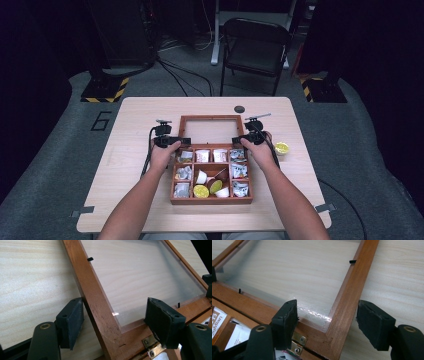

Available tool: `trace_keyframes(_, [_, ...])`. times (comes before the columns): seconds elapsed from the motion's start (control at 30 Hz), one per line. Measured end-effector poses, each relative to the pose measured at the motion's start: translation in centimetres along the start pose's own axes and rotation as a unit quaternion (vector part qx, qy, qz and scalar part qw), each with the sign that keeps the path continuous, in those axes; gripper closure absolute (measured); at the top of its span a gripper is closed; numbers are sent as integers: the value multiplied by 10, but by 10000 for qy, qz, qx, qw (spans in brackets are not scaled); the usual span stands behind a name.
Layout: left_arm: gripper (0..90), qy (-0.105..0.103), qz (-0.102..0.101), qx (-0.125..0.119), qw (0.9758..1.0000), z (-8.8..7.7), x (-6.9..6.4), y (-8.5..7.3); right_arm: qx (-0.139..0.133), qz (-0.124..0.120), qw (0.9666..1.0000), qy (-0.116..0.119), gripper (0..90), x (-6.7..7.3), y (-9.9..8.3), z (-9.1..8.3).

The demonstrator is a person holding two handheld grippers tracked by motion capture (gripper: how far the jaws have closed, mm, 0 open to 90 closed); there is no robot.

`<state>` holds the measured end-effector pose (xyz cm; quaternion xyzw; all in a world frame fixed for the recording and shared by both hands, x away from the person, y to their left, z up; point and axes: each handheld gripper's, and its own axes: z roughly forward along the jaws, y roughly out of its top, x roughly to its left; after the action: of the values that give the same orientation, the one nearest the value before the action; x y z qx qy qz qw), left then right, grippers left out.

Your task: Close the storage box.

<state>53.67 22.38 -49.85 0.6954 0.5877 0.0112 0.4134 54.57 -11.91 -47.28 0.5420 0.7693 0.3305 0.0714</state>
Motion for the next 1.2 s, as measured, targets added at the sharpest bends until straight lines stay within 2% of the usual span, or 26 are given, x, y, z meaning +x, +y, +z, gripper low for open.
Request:
trace_keyframes(0.07, [309, -18, -55, -21, 10000, 1, 0, 0, 34, 22, 10000, -3, 321, 1, 1, 1])
trace_keyframes(0.2, [301, -23, 1, 9, 10000, 1, 2, 0, 18, 40, 10000, -37, 306, -1, 1, 5])
trace_keyframes(0.33, [295, -41, 6, 9, 10000, 2, 3, 1, 6, 145, 9999, 41, 275, -3, 1, 8])
trace_keyframes(0.5, [291, -115, -103, -13, 9999, 4, 2, 0, 7, 307, 9995, 116, 257, -4, 1, 11])
trace_keyframes(0.63, [277, -150, -47, 25, 9999, 5, 2, 0, 4, 317, 9994, 143, 248, -5, 1, 12])
trace_keyframes(0.7, [273, -188, -100, 19, 9998, 6, 2, 0, 6, 327, 9993, 164, 244, -5, 1, 12])
trace_keyframes(0.73, [270, -195, -50, 23, 9998, 7, 3, 1, 6, 342, 9993, 176, 241, -6, 1, 12])
trace_keyframes(0.9, [264, -322, -176, 35, 9993, 9, 4, 0, 9, 408, 9988, 288, 230, -9, 0, 14])
trace_keyframes(1.1, [259, -351, -148, 50, 9993, 10, 5, 0, 2, 509, 9979, 401, 231, -12, 0, 17])
trace_keyframes(1.2, [255, -339, -137, 49, 9993, 10, 4, 0, 60, 656, 9966, 501, 228, -12, 0, 18])
